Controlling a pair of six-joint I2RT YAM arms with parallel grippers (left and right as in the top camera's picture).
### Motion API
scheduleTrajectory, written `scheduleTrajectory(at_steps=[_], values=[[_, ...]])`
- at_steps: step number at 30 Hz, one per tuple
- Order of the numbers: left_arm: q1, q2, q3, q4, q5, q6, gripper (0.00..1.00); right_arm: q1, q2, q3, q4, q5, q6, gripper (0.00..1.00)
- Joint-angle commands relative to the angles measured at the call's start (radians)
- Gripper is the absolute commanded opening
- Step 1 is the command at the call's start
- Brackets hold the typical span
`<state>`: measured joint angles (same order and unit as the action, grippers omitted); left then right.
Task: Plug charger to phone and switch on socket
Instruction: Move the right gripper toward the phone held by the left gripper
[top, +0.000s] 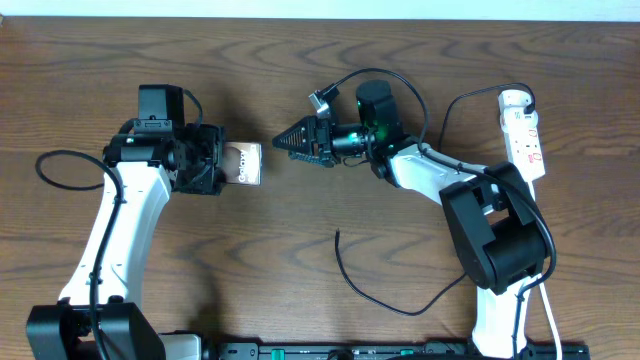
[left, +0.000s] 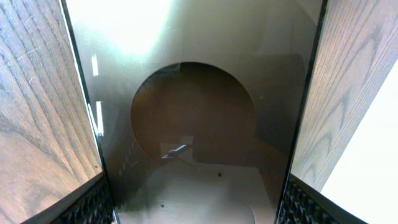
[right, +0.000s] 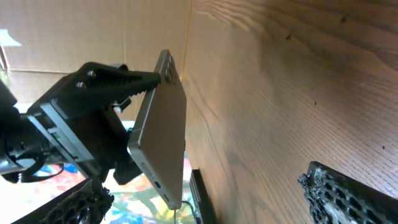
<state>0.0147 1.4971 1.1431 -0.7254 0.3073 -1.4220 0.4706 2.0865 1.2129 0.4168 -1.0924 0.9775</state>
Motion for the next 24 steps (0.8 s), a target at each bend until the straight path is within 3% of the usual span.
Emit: scheduleTrajectory(at_steps=[1,24], values=[[-0.001,0.002,0.003,0.004,-0.014,-0.060,0.07,0.020,0.001,0.016,0.002,0.021,0.016,0.99],[-0.018,0.130,0.003,0.001,0.024,-0.121,0.07,0.109,0.001,0.016,-0.002,0.056,-0.151,0.99]])
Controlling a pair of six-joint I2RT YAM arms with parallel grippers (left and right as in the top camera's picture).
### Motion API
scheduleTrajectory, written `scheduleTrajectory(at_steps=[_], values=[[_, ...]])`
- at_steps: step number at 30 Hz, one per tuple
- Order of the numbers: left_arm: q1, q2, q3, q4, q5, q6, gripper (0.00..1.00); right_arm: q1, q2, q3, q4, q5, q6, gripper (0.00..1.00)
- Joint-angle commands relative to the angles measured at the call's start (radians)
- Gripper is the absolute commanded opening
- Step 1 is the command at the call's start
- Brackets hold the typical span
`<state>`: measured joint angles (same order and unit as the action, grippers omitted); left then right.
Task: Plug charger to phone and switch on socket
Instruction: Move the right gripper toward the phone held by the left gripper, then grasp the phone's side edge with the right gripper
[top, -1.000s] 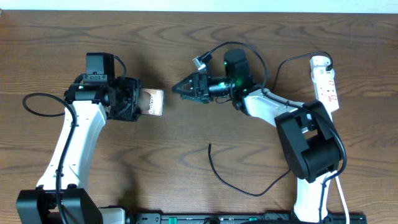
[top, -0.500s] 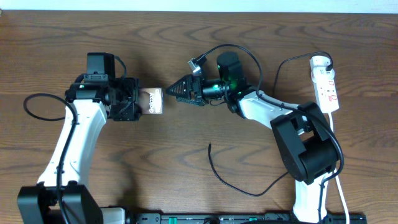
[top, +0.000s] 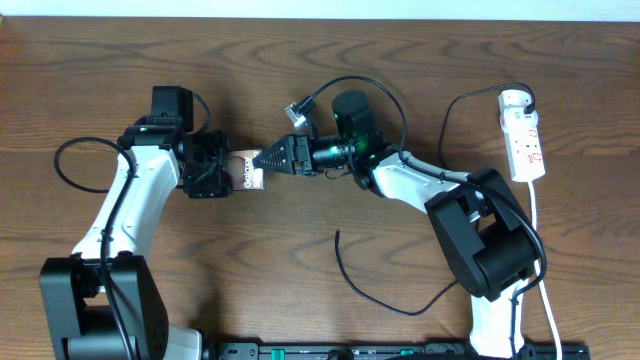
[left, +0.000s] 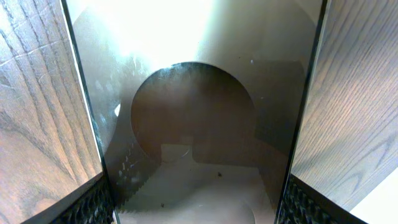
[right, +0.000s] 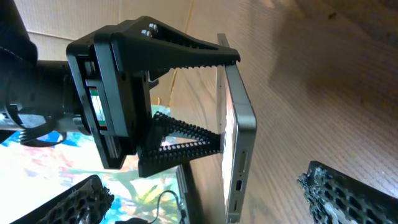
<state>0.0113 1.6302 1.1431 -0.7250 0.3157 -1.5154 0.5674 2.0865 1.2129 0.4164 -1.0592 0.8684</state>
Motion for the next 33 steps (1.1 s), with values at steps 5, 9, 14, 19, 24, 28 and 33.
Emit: scheduleTrajectory(at_steps=[5,9,14,19,24,28,33], values=[[-0.057,-0.003,0.003,0.006,0.015,-0.059,0.07,0.024,0.001,0.016,-0.002,0.042,-0.048,0.99],[-0.085,-0.003,0.003,0.017,0.016,-0.071,0.07,0.028,0.001,0.016,-0.002,0.044,-0.048,0.99],[-0.096,-0.003,0.003,0.016,0.019,-0.077,0.07,0.028,0.001,0.016,-0.002,0.048,-0.047,0.84],[-0.096,-0.003,0.003,0.036,0.081,-0.077,0.07,0.028,0.001,0.016,-0.002,0.052,-0.047,0.72],[-0.096,-0.003,0.003,0.046,0.097,-0.077,0.07,0.030,0.001,0.016,-0.004,0.052,-0.047,0.67],[-0.096,-0.003,0.003,0.047,0.097,-0.077,0.07,0.030,0.001,0.016,-0.010,0.059,-0.047,0.63],[-0.096,-0.003,0.003,0.047,0.097,-0.076,0.07,0.030,0.001,0.016,-0.011,0.063,-0.047,0.57]])
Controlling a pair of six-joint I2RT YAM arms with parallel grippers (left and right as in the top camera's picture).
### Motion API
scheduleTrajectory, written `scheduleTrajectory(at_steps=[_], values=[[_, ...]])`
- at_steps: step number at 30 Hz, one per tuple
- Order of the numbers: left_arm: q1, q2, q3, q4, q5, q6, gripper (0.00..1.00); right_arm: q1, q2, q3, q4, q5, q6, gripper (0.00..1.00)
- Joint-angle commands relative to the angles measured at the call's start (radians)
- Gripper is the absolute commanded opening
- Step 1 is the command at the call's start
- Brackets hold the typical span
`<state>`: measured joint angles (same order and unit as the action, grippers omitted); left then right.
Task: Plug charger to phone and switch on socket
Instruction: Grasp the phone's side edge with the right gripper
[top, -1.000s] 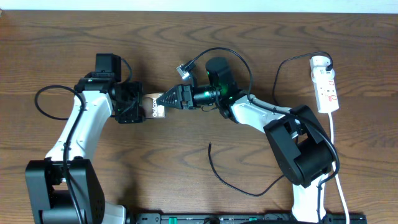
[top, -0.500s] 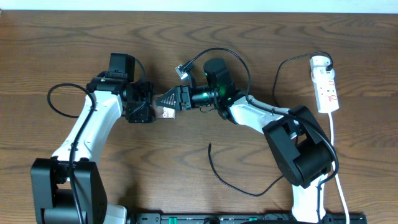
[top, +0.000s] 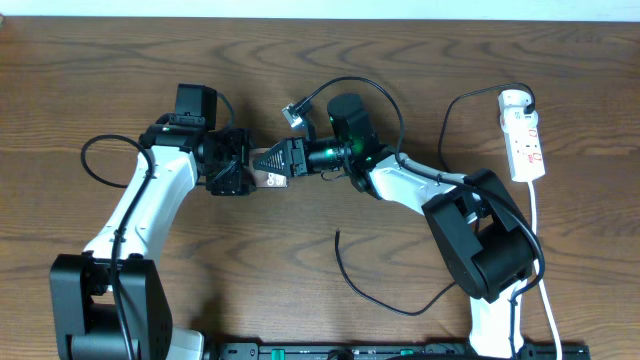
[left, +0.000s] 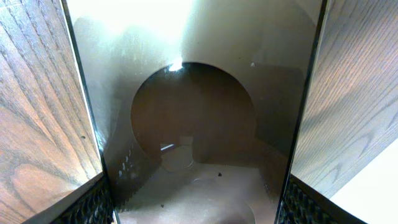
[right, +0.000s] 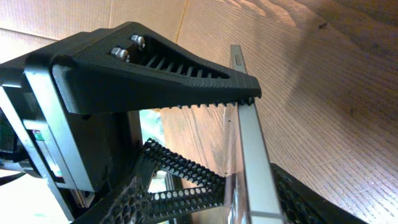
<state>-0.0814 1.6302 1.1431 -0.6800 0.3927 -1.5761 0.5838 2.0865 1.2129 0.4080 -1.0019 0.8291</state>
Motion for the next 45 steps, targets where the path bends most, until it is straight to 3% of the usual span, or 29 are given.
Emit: scheduleTrajectory(at_steps=[1,13,32,45], values=[[-0.003,-0.003,0.003,0.002,0.019,-0.016,0.07,0.014,0.001,0.016,-0.007,0.010,-0.008,0.56],[-0.006,-0.003,0.003,0.002,0.019,-0.016,0.07,0.022,0.001,0.016,-0.058,0.063,-0.008,0.56],[-0.029,-0.003,0.003,0.016,0.018,-0.016,0.07,0.033,0.001,0.016,-0.060,0.080,-0.008,0.36],[-0.029,-0.003,0.003,0.016,0.018,-0.015,0.07,0.033,0.001,0.016,-0.060,0.080,-0.008,0.31]])
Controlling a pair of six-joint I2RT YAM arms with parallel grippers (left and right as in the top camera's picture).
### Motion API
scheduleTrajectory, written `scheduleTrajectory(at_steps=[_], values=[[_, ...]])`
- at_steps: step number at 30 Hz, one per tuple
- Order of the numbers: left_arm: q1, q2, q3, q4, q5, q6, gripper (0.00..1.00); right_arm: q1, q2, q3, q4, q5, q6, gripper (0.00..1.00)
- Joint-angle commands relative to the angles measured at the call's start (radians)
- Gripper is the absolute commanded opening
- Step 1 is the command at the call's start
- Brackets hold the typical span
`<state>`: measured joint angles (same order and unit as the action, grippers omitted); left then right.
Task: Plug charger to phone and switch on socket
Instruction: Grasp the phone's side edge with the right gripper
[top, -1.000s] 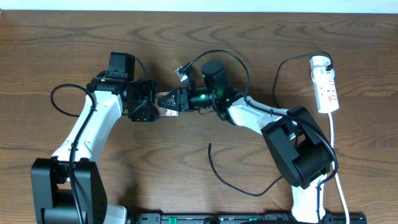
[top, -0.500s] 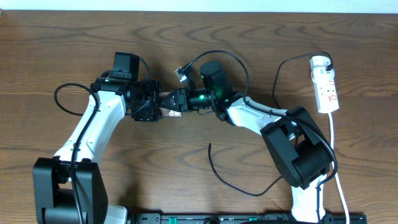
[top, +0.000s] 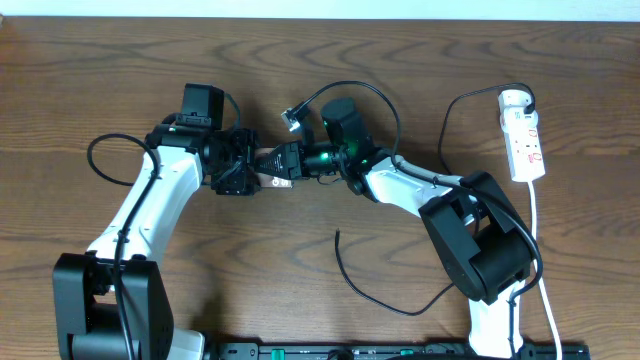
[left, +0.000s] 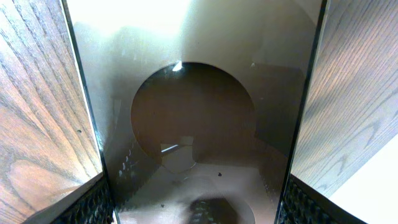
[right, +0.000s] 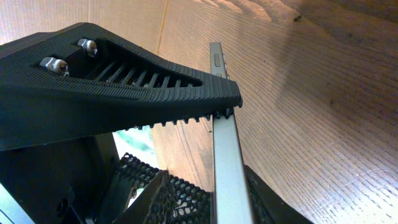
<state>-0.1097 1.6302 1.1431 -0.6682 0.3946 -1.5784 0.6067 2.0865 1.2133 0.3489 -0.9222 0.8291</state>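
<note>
The phone (top: 264, 170) is held off the table, on edge, with my left gripper (top: 244, 168) shut on it. Its dark glass (left: 193, 124) fills the left wrist view between the left fingers (left: 93, 202). My right gripper (top: 282, 160) meets the phone from the right. In the right wrist view the phone's silver edge (right: 225, 162) runs between the right gripper's (right: 211, 200) two pads. The right pad is against it, the left pad stands off, and the jaws are open. The loose end of the black charger cable (top: 337, 236) lies on the table. The white socket strip (top: 522, 135) lies far right.
The charger cable (top: 400, 308) loops across the near middle of the wooden table (top: 90, 80). A white lead (top: 545, 290) runs from the socket strip down the right side. The right arm's own black cable (top: 340, 90) arcs above the grippers.
The right gripper has come a little further onto the phone and its jaws are narrower around the edge. The left gripper still holds the phone in nearly the same place.
The left gripper held the phone at centre left, with the right gripper open and apart from it. Then both arms had come together, the right fingertips near the phone. Later its jaws straddled the phone's edge, and now they sit closer around it.
</note>
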Motion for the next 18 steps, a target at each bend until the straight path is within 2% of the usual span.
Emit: scheduleTrajectory(at_steps=[1,18], values=[[-0.001,-0.003,0.003,0.004,0.016,-0.013,0.07,0.010,0.001,0.015,-0.001,0.001,-0.007,0.30],[-0.001,-0.003,0.003,0.004,0.012,-0.013,0.07,0.010,0.001,0.015,-0.006,0.005,-0.007,0.29]])
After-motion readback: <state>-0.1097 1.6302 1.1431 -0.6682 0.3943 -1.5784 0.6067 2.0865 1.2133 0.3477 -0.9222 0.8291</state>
